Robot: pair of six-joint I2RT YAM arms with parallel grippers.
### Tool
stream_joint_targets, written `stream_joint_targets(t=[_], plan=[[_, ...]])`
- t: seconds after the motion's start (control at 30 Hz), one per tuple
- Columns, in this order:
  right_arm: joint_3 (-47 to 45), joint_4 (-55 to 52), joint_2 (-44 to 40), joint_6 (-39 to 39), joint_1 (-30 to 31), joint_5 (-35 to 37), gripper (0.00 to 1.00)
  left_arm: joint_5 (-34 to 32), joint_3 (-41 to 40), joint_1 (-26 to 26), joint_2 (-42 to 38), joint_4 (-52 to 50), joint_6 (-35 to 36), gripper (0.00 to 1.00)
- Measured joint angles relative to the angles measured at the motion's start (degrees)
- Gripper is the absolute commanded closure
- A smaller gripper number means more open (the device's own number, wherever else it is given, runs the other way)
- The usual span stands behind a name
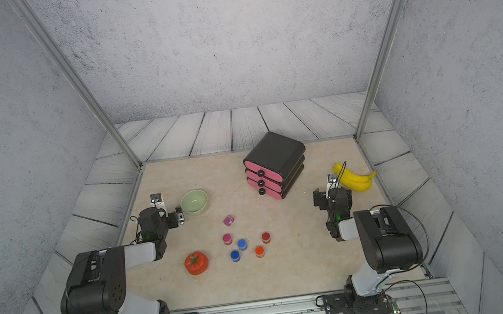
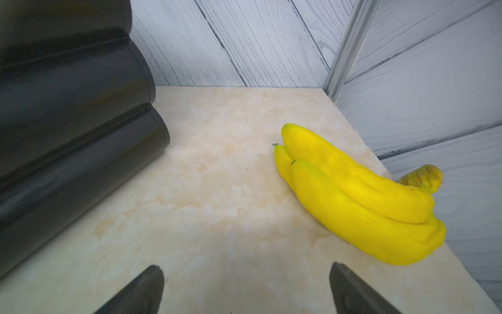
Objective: Put the paint cans in the drawer according to color
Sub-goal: Open the drawer in the storage box.
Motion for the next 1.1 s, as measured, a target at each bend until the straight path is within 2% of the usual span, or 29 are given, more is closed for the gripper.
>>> stream_joint_targets(t=[0.97, 1.03, 1.1], plan=[[0.0, 0.1, -0.1, 0.0, 0.0, 0.6, 0.01, 0.0, 0.0, 0.0, 0.0, 0.0, 0.0, 0.02], [-1.0, -0.3, -2.1, 0.2, 0.3, 2.0, 0.01, -0.1, 0.0, 0.0, 0.0, 0.1, 0.0, 0.02], [-2.6, -3.3, -7.9, 0.5, 0.4, 3.0, 0.01, -0.9, 0.0, 0.0, -0.9, -0.4, -0.3, 0.02]])
